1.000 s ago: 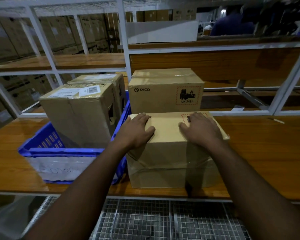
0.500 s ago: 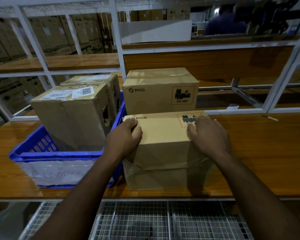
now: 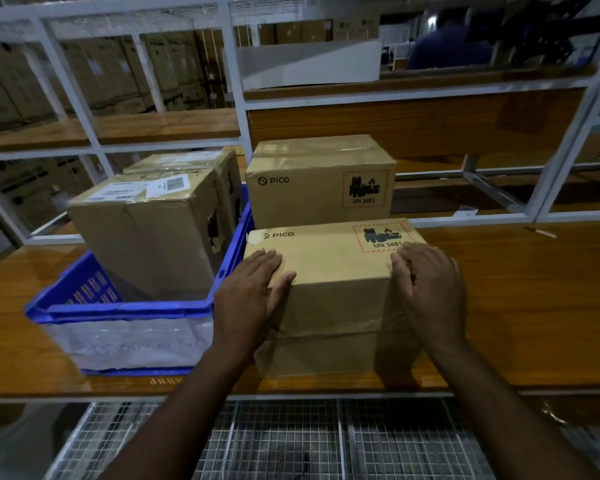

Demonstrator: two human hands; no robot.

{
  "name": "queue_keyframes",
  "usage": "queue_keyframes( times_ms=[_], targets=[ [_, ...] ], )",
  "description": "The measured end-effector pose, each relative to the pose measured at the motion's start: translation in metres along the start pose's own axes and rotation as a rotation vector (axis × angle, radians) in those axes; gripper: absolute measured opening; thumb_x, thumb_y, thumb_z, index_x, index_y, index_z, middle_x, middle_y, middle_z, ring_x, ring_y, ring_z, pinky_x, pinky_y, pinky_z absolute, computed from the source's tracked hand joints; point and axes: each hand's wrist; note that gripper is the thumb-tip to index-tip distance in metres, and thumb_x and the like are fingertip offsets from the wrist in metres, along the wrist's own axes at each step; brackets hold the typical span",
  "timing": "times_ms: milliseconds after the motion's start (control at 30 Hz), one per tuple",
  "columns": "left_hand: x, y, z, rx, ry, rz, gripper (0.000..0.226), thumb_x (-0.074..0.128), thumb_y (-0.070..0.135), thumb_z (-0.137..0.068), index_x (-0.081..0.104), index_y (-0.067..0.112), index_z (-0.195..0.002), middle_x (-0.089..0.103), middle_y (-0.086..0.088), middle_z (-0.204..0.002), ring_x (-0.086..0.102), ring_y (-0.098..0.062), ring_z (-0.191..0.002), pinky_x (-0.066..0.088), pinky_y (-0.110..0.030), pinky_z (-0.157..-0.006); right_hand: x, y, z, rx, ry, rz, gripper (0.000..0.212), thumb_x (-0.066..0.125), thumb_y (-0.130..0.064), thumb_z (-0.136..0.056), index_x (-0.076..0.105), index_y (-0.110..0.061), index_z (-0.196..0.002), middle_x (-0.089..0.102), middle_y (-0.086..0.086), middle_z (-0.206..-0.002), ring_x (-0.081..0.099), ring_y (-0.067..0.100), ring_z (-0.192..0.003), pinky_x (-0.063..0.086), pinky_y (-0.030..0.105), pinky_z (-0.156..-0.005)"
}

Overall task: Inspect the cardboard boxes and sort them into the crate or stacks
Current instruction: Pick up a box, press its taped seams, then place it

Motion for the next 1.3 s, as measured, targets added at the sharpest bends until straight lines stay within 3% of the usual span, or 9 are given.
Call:
queue_keyframes(
  times_ms=[100,200,333,433,567,833,1033,1167,1300],
  targets=[
    [-0.005,0.001,0.003,-0.003,-0.044,-0.028,0.069,0.041,0.07,-0.094,0.062,0.019,-0.137,0.061,0.001,-0.141,0.05,-0.012,-0.135,0.037,-0.028,-0.108,0.002,0.001,0.012,0.115,0.06,-0.103,0.056,0.045,-0.052,-0.1,0.051,-0.012,-0.139,0.051,0.008,-0.143,0.044,0.019,-0.131,0.043,0.036,-0.098],
    [-0.011,-0.002,0.003,0.018,-0.138,-0.075,0.084,0.053,0.078,-0.082,0.053,0.023,-0.146,0.05,0.006,-0.151,0.039,-0.01,-0.143,0.035,-0.028,-0.109,0.004,0.009,0.035,0.381,0.072,-0.298,0.082,0.054,-0.059,-0.091,0.02,-0.022,-0.156,0.034,0.007,-0.155,0.039,0.02,-0.135,0.045,0.042,-0.096],
    [-0.015,-0.005,0.003,0.017,-0.166,-0.049,0.088,0.062,0.074,-0.077,0.05,0.024,-0.148,0.046,0.008,-0.155,0.034,-0.007,-0.145,0.035,-0.029,-0.111,0.023,0.037,0.079,0.527,-0.142,-0.342,0.093,0.033,-0.092,-0.078,0.044,-0.02,-0.136,0.062,0.008,-0.128,0.061,0.032,-0.113,0.053,0.048,-0.09],
    [-0.016,-0.003,0.003,-0.015,-0.156,0.017,0.085,0.067,0.068,-0.077,0.05,0.024,-0.147,0.047,0.009,-0.154,0.034,-0.004,-0.144,0.034,-0.029,-0.113,0.027,0.045,0.088,0.549,-0.143,-0.364,0.087,0.03,-0.09,-0.077,0.052,-0.019,-0.123,0.066,0.006,-0.114,0.065,0.031,-0.1,0.053,0.043,-0.081],
    [-0.02,-0.003,0.01,-0.059,-0.105,0.157,0.085,0.062,0.072,-0.074,0.055,0.024,-0.144,0.05,0.01,-0.149,0.037,0.0,-0.137,0.038,-0.028,-0.108,0.009,0.034,0.069,0.422,-0.067,-0.366,0.069,0.034,-0.078,-0.088,0.052,-0.02,-0.121,0.065,0.001,-0.107,0.064,0.025,-0.094,0.047,0.034,-0.068],
    [0.006,0.005,0.056,-0.289,-0.067,0.5,0.074,0.055,0.076,-0.08,0.05,0.029,-0.137,0.047,0.007,-0.134,0.047,-0.011,-0.125,0.042,-0.021,-0.101,-0.043,-0.019,-0.011,0.062,0.072,-0.259,0.052,0.046,-0.058,-0.096,0.047,-0.026,-0.138,0.056,-0.001,-0.132,0.051,0.018,-0.122,0.042,0.048,-0.103],
    [0.033,-0.002,0.088,-0.516,-0.221,0.574,0.083,0.053,0.083,-0.08,0.045,0.033,-0.147,0.05,0.007,-0.141,0.051,-0.008,-0.128,0.047,-0.043,-0.109,-0.034,-0.081,-0.014,-0.262,-0.05,-0.013,0.048,0.06,-0.043,-0.096,0.05,-0.023,-0.138,0.056,-0.001,-0.14,0.045,0.017,-0.134,0.029,0.048,-0.114],
    [0.022,-0.002,0.088,-0.491,-0.199,0.648,0.058,0.064,0.07,-0.078,0.053,0.043,-0.128,0.061,0.03,-0.12,0.06,0.005,-0.112,0.055,-0.043,-0.098,-0.018,-0.106,-0.004,-0.319,-0.133,0.06,0.05,0.061,-0.04,-0.094,0.051,-0.023,-0.14,0.054,-0.002,-0.144,0.043,0.017,-0.137,0.018,0.037,-0.115],
    [-0.003,0.007,0.065,-0.415,-0.093,0.678,0.072,0.065,0.075,-0.077,0.041,0.049,-0.14,0.055,0.022,-0.137,0.054,0.001,-0.126,0.051,-0.045,-0.104,-0.005,-0.13,0.004,-0.375,-0.245,0.12,0.05,0.055,-0.044,-0.095,0.05,-0.026,-0.142,0.052,-0.004,-0.147,0.041,0.014,-0.139,0.014,0.033,-0.116]
  ],
)
Point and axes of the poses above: each hand's wrist, its own z-axis away from the middle knuckle, its own x-axis out of the palm, y = z × x
